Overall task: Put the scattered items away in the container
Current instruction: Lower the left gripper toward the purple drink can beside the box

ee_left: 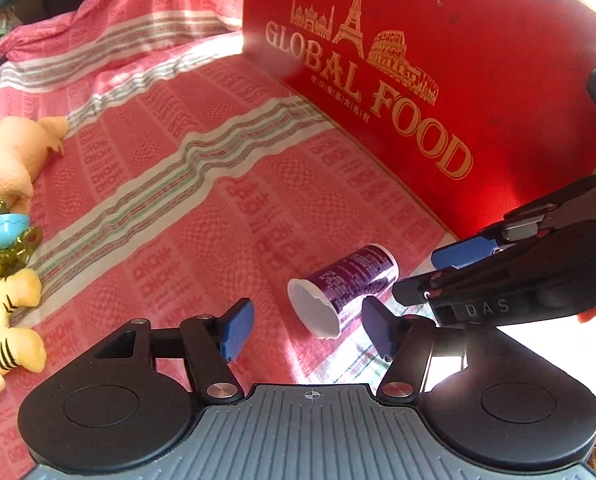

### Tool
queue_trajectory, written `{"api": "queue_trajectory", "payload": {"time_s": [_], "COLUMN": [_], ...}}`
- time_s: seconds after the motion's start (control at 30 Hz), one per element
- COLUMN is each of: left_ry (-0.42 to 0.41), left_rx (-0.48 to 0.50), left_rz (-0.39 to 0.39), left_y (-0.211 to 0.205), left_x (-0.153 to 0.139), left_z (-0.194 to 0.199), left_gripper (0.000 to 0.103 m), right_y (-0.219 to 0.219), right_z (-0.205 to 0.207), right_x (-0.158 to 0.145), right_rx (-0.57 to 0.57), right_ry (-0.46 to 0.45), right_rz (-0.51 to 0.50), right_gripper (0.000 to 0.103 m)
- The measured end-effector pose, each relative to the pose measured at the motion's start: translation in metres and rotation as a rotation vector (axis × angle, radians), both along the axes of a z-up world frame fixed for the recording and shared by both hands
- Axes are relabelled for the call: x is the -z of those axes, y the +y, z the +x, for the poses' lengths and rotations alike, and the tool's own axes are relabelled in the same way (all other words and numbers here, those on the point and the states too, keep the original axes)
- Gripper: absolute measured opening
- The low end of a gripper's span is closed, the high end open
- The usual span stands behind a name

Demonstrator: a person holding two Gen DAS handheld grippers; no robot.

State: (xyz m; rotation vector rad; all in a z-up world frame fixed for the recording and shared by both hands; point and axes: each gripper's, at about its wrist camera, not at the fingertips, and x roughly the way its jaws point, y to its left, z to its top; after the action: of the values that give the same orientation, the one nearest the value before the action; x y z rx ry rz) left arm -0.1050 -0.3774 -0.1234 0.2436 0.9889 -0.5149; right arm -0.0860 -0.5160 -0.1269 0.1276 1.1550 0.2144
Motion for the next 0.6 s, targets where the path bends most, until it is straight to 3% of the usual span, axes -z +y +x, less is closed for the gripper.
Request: {"api": "queue_trajectory", "payload": {"time_s": [0.17, 0.33, 0.43, 0.5, 0.6], "left_ry": [0.058, 0.044, 0.014, 0.01, 0.028], "left_rx": [0.012, 0.019, 0.018, 0.002, -0.02], "left_rz": [-0.017, -0.012, 0.014, 0.027, 0.033], "left_y": [-0.002, 0.001, 0.005, 0.011, 0.017], "left_x": [0.008, 0.004, 0.001, 0.001, 0.002], "left_z": [0.008, 0.014, 0.018, 0.025, 0.036], "left_gripper": [0.049, 0.048, 0.047, 0.055, 0.055], "right_y": [0.004, 0.002, 0.002, 0.003, 0.005], "right_z": [-0.002, 0.002, 0.005, 0.006, 0.009], "right_x": [-0.001, -0.002, -0.005, -0.006, -0.005], "right_rx": [-0.023, -0.007, -0.017, -0.032, -0.04], "right_ry": [-0.008, -0.01, -0.024, -0.033, -0.029], "right_rz": [-0.03, 0.002, -0.005, -0.018, -0.016], "right_gripper": [0.047, 0.048, 0.057, 0.062, 0.062]}}
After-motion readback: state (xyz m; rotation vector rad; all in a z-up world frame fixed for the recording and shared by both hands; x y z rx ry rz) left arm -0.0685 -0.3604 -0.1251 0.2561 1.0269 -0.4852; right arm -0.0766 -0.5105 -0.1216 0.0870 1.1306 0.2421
